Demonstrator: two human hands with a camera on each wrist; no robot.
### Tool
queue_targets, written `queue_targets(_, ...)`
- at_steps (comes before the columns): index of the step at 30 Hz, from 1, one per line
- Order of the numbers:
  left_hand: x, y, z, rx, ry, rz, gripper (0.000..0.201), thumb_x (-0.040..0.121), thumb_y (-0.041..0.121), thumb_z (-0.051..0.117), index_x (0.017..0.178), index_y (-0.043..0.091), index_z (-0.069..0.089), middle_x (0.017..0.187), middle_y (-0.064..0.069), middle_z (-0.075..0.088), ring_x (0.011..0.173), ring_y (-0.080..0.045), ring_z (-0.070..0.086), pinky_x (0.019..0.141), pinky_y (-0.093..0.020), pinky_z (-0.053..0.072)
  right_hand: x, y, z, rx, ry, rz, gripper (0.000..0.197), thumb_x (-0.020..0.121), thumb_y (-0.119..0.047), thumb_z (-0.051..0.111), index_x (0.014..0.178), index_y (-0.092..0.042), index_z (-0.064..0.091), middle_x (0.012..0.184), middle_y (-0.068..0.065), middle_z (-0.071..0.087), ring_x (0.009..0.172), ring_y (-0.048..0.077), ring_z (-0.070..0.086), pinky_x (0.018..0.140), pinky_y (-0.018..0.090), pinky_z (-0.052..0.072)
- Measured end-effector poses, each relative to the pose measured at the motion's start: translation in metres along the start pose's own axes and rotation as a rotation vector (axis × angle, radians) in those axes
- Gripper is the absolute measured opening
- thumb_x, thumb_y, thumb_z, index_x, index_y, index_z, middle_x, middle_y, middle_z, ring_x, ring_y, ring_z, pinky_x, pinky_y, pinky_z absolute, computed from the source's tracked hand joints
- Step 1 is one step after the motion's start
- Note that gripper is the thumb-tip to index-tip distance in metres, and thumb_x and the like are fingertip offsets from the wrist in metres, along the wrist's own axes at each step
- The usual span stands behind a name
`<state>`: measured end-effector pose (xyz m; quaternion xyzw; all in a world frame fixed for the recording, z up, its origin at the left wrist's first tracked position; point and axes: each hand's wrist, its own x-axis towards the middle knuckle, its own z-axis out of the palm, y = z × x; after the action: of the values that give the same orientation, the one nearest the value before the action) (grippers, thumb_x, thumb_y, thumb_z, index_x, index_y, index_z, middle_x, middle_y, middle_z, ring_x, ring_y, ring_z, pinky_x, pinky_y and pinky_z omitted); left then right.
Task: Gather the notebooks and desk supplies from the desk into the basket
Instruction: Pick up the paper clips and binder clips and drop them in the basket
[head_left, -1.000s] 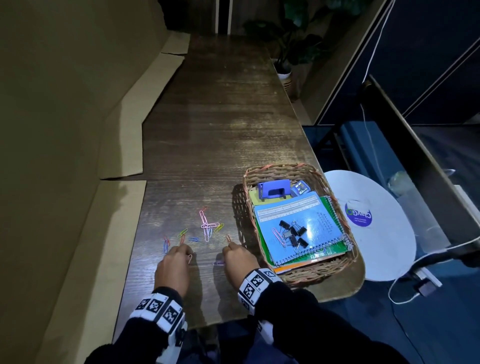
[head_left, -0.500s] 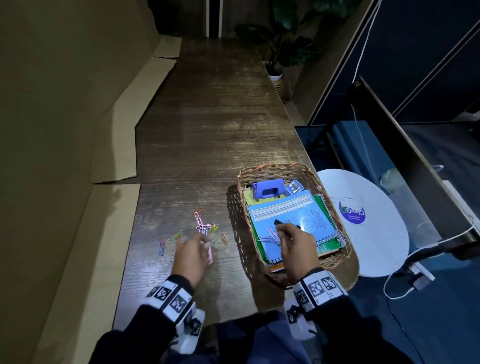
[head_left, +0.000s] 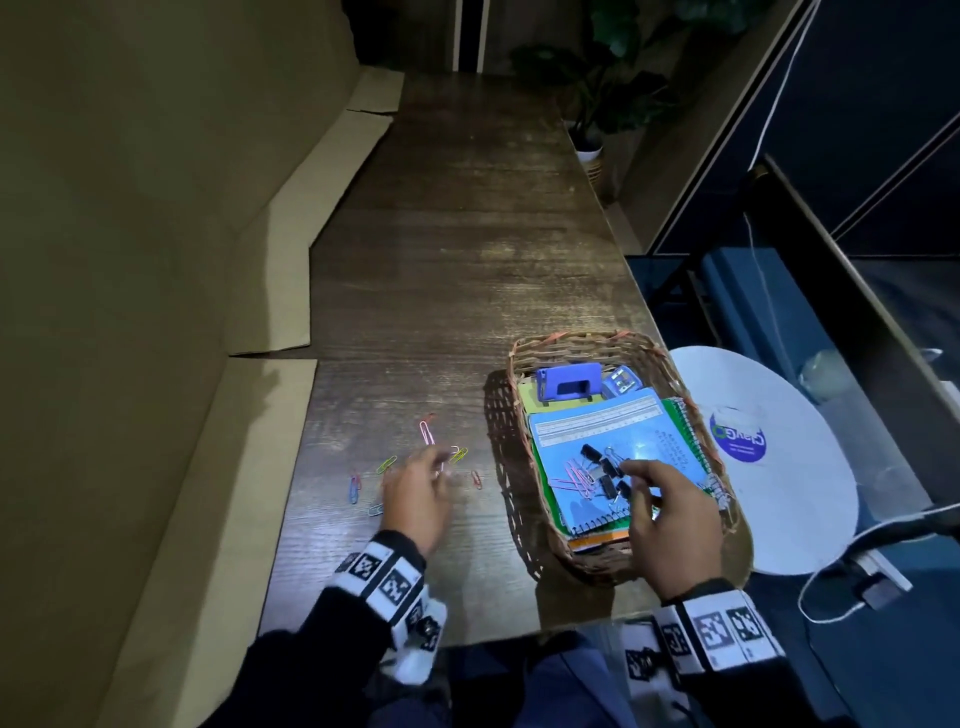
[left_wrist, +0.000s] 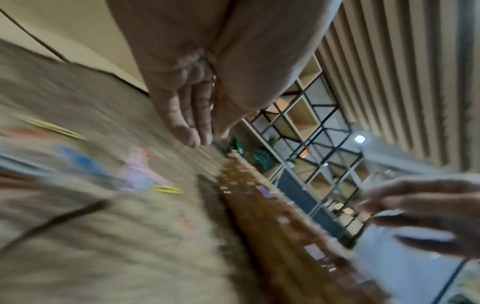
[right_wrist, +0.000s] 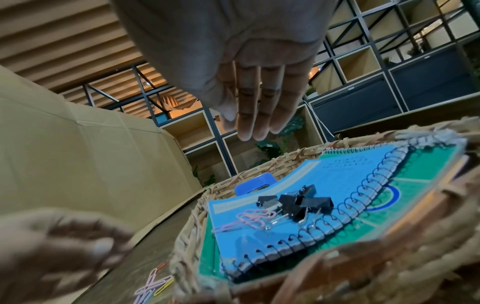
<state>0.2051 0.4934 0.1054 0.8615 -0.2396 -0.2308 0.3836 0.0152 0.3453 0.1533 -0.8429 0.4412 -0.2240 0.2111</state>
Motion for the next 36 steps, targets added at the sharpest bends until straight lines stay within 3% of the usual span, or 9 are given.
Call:
queue_targets(2, 0.001, -0.034, -0.008, 0.195, 0.034, -0.039, 0.026, 0.083, -0.003, 0.057, 0.104, 0.009, 0.066, 0.11, -0.01, 0.065, 0.104, -0.028, 0.061, 0.09, -0.03, 0.045, -0.001, -0.004, 0.007, 0.014, 0.001, -0.054, 0.016, 0.085, -0.007, 0.058, 0.093, -0.012, 0.071, 0.084, 0.005, 0.074, 0.065, 0.02, 0.063, 0.062, 0.025, 0.044)
queue_targets(5, -0.002, -0.064, -0.011, 0.35, -0.013, -0.049, 0.036, 0.077, -0.009, 0.055, 0.106, 0.011, 0.065, 0.114, -0.011, 0.058, 0.11, -0.031, 0.053, 0.093, -0.035, 0.046, -0.002, -0.018, 0.025, 0.044, -0.071, -0.099, 0.014, 0.084, -0.011, 0.06, 0.092, -0.013, 0.071, 0.088, 0.004, 0.074, 0.077, 0.023, 0.069, 0.069, 0.035, 0.056)
queue_targets(13, 0.0, -0.074, -0.018, 0.445, -0.035, -0.136, 0.029, 0.088, 0.008, 0.055, 0.117, 0.008, 0.057, 0.123, -0.01, 0.053, 0.117, -0.024, 0.046, 0.099, -0.03, 0.042, -0.004, -0.059, 0.065, 0.042, -0.302, -0.224, 0.013, 0.084, -0.014, 0.061, 0.094, -0.017, 0.07, 0.09, 0.001, 0.072, 0.079, 0.02, 0.067, 0.071, 0.028, 0.052)
queue_targets(17, 0.003, -0.074, -0.018, 0.409, -0.06, -0.148, 0.023, 0.085, 0.0, 0.053, 0.106, 0.006, 0.062, 0.11, -0.012, 0.064, 0.103, -0.026, 0.059, 0.088, -0.031, 0.049, -0.012, -0.081, 0.103, -0.022, -0.525, -0.281, 0.019, 0.088, -0.022, 0.056, 0.103, -0.022, 0.067, 0.105, -0.004, 0.07, 0.093, 0.015, 0.065, 0.081, 0.026, 0.05)
queue_targets(20, -0.001, -0.071, -0.021, 0.289, -0.003, -0.217, 0.003, 0.086, 0.011, 0.062, 0.088, 0.011, 0.064, 0.089, -0.01, 0.071, 0.082, -0.027, 0.065, 0.075, -0.032, 0.052, -0.019, -0.092, 0.127, -0.062, -0.654, -0.289, 0.023, 0.086, -0.021, 0.053, 0.105, -0.022, 0.066, 0.11, -0.002, 0.068, 0.1, 0.019, 0.063, 0.085, 0.03, 0.049)
queue_targets(23, -0.004, -0.078, -0.025, 0.096, 0.117, -0.301, 0.016, 0.079, 0.008, 0.066, 0.07, 0.019, 0.059, 0.073, -0.005, 0.072, 0.073, -0.024, 0.068, 0.072, -0.03, 0.055, -0.024, -0.098, 0.149, -0.109, -0.777, -0.317, 0.026, 0.084, -0.019, 0.056, 0.109, -0.022, 0.065, 0.116, 0.002, 0.064, 0.106, 0.024, 0.06, 0.09, 0.033, 0.048)
queue_targets(27, -0.011, -0.084, -0.034, 0.037, 0.154, -0.295, 0.017, 0.079, 0.003, 0.058, 0.076, 0.018, 0.063, 0.067, -0.002, 0.071, 0.072, -0.021, 0.069, 0.074, -0.031, 0.057, -0.026, -0.104, 0.171, -0.172, -0.85, -0.372, 0.031, 0.085, -0.024, 0.06, 0.116, -0.021, 0.063, 0.121, 0.003, 0.056, 0.107, 0.029, 0.058, 0.088, 0.038, 0.05)
queue_targets(31, -0.018, -0.086, -0.039, 0.038, 0.197, -0.283, 0.016, 0.082, 0.003, 0.061, 0.079, 0.018, 0.065, 0.065, 0.006, 0.067, 0.068, -0.014, 0.066, 0.07, -0.022, 0.051, -0.027, -0.106, 0.178, -0.182, -0.828, -0.364, 0.019, 0.087, -0.024, 0.06, 0.103, -0.015, 0.066, 0.115, 0.005, 0.054, 0.101, 0.031, 0.06, 0.085, 0.037, 0.051)
queue_targets(36, -0.023, -0.084, -0.044, 0.053, 0.221, -0.3, 0.022, 0.082, 0.0, 0.059, 0.075, 0.02, 0.061, 0.064, 0.002, 0.064, 0.067, -0.02, 0.061, 0.068, -0.02, 0.041, -0.032, -0.093, 0.169, -0.257, -0.825, -0.386, 0.019, 0.088, -0.011, 0.055, 0.106, -0.006, 0.059, 0.118, 0.011, 0.053, 0.104, 0.033, 0.059, 0.085, 0.038, 0.048)
